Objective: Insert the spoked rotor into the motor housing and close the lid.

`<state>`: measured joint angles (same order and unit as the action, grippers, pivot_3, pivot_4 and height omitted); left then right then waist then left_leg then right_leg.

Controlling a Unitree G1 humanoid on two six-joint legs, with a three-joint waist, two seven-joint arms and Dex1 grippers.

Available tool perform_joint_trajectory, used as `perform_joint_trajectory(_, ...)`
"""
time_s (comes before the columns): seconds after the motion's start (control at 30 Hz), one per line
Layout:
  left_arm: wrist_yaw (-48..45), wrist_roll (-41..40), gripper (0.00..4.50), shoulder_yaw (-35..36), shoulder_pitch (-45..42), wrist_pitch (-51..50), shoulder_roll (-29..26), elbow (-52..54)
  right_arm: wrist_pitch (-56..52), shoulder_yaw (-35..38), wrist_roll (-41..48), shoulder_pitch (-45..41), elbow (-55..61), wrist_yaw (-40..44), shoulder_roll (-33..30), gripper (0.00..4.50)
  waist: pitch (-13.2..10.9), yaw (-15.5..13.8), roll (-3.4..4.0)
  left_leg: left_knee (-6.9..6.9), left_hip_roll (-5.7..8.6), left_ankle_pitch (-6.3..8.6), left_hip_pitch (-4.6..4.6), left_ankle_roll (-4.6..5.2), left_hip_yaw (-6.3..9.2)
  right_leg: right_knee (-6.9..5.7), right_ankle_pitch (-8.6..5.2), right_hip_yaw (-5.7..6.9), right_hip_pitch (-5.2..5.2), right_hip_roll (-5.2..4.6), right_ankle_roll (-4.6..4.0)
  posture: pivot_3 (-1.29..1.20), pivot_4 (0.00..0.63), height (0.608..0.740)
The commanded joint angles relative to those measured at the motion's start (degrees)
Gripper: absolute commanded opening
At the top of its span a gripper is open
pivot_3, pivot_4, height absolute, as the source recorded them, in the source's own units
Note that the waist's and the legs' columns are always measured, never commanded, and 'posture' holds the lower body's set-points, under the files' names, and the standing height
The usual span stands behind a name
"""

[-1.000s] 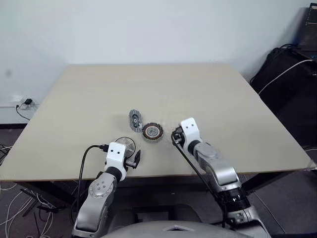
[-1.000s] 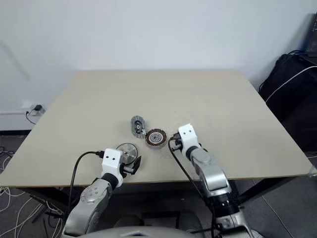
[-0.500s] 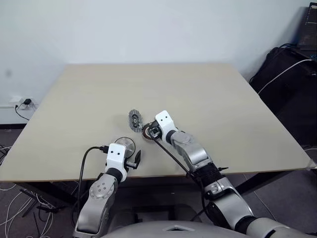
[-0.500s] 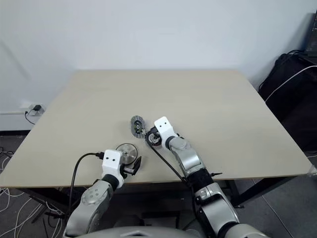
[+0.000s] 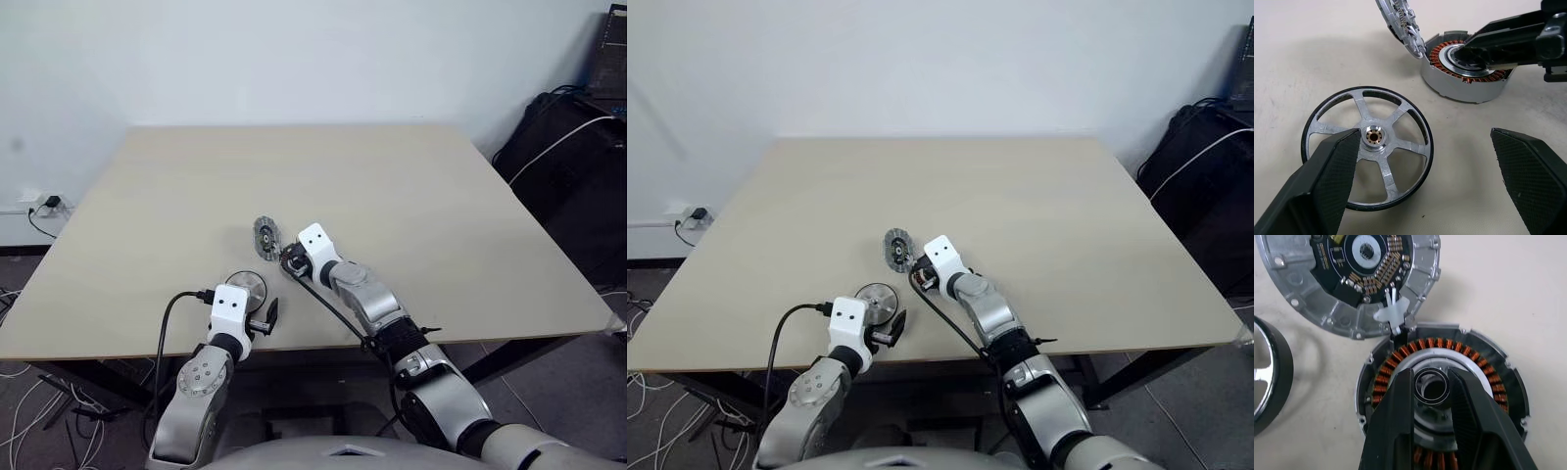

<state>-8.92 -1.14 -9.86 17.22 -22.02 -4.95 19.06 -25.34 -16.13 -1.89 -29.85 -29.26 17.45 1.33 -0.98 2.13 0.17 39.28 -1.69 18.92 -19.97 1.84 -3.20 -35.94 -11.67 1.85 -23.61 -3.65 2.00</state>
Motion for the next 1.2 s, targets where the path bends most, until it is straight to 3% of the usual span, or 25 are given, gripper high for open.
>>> perform_joint_trajectory(0.03, -0.1, -0.1, 4.50, -0.4, -0.4, 1.0, 0.0, 2.1, 2.3, 1.3, 0.0, -2.4, -0.6, 0.0, 0.5, 0.67, 0.0, 0.0, 0.00, 0.00, 0.00, 0.00, 0.00, 0.00, 0.00, 0.00, 0.00, 0.00, 0.00, 0.00, 0.00, 0.00, 0.000, 0.740)
perform_joint_trajectory(0.77, -0.1, -0.2, 4.50, -0.8, -0.5, 1.1, 0.0, 1.8, 2.8, 2.1, 0.0, -2.4, -2.6, 0.1, -0.3, 0.67, 0.0, 0.0, 0.01, 0.00, 0.00, 0.00, 0.00, 0.00, 0.00, 0.00, 0.01, 0.00, 0.00, 0.00, 0.01, 0.00, 0.000, 0.740)
perform_joint_trajectory(1.0, 0.1, -0.3, 4.50, -0.7, -0.2, 1.1, 0.1, 1.7, 2.0, 2.7, 0.8, -2.0, -0.2, 0.3, 0.1, 2.93, 0.0, 0.0, 0.02, 0.00, 0.00, 0.00, 0.00, 0.00, 0.00, 0.00, 0.01, 0.00, 0.00, 0.00, 0.01, 0.00, 0.000, 0.740)
perform_joint_trajectory(1.1, 0.1, -0.3, 4.50, -0.6, -0.1, 1.2, 0.2, 1.6, 1.6, 3.8, 1.6, -1.7, 2.4, 0.6, 0.1, 2.82, 0.0, 0.1, 0.05, -0.01, -0.01, 0.00, 0.00, 0.00, 0.00, 0.00, 0.01, 0.00, -0.02, 0.00, 0.02, 0.00, 0.000, 0.740)
perform_joint_trajectory(1.2, 0.1, -0.4, 4.50, -0.8, -0.3, 1.2, 0.2, 1.4, 1.1, 4.3, 1.6, -1.3, 4.6, 0.0, -0.1, 2.02, 0.0, 0.1, 0.05, -0.01, -0.01, 0.00, -0.01, 0.00, 0.00, 0.00, 0.02, 0.00, -0.02, 0.00, 0.02, 0.00, 0.000, 0.740)
